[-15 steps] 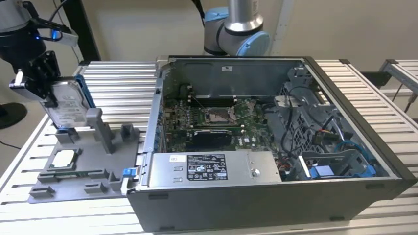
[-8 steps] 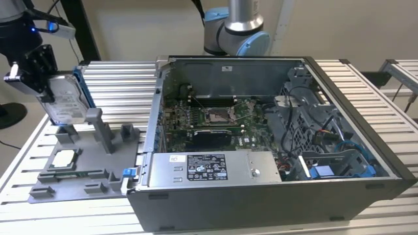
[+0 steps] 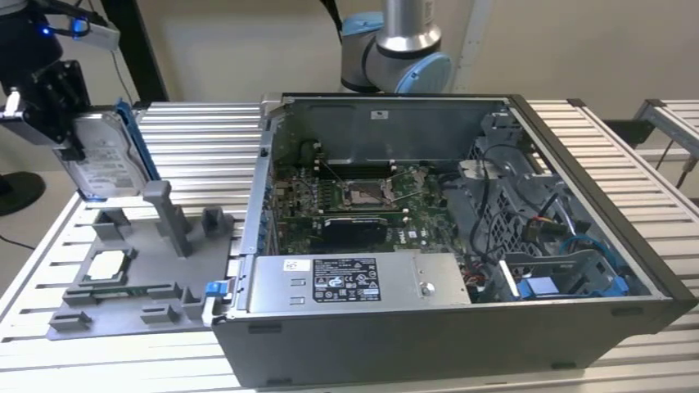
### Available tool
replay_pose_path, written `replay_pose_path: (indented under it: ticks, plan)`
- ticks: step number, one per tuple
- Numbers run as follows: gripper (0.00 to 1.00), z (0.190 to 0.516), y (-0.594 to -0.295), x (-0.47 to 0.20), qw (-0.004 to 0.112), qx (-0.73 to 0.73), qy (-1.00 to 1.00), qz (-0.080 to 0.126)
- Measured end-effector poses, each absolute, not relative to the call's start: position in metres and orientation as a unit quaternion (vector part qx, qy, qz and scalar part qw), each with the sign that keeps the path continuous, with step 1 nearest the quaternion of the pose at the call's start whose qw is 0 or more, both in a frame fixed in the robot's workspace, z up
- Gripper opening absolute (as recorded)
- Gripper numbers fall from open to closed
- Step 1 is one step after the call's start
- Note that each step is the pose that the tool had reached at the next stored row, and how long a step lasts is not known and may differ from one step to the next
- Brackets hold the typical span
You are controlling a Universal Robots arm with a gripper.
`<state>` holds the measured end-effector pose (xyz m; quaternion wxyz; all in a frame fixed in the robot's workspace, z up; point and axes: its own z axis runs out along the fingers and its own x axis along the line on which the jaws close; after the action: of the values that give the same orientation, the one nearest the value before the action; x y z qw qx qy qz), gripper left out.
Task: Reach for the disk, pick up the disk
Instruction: 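Pick up the disk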
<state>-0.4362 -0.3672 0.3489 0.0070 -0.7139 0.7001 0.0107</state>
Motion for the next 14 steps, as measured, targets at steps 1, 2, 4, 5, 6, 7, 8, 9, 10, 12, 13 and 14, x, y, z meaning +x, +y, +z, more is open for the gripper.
replay_pose_path:
  ticks: [1,2,4,5,6,7,8,9,10,12,13,14]
  plan:
    - [0.00,0.352,-0.367,-0.436,0.007,-0.714,0.700,0.011]
    - [0.00,0.355,-0.367,-0.436,0.007,-0.714,0.700,0.011]
    - [0.00,0.361,-0.367,-0.436,0.007,-0.714,0.700,0.011]
    - [0.00,0.365,-0.367,-0.436,0.007,-0.714,0.700,0.011]
    - [0.00,0.368,-0.367,-0.436,0.007,-0.714,0.700,0.011]
    - [0.00,0.372,-0.367,-0.436,0.007,-0.714,0.700,0.011]
    - [0.00,0.375,-0.367,-0.436,0.007,-0.714,0.700,0.011]
    - [0.00,0.378,-0.367,-0.436,0.007,-0.714,0.700,0.010]
    - [0.00,0.382,-0.367,-0.436,0.007,-0.714,0.700,0.010]
    - [0.00,0.388,-0.367,-0.436,0.007,-0.714,0.700,0.010]
    - [0.00,0.392,-0.367,-0.436,0.007,-0.714,0.700,0.010]
    - [0.00,0.395,-0.367,-0.436,0.007,-0.714,0.700,0.010]
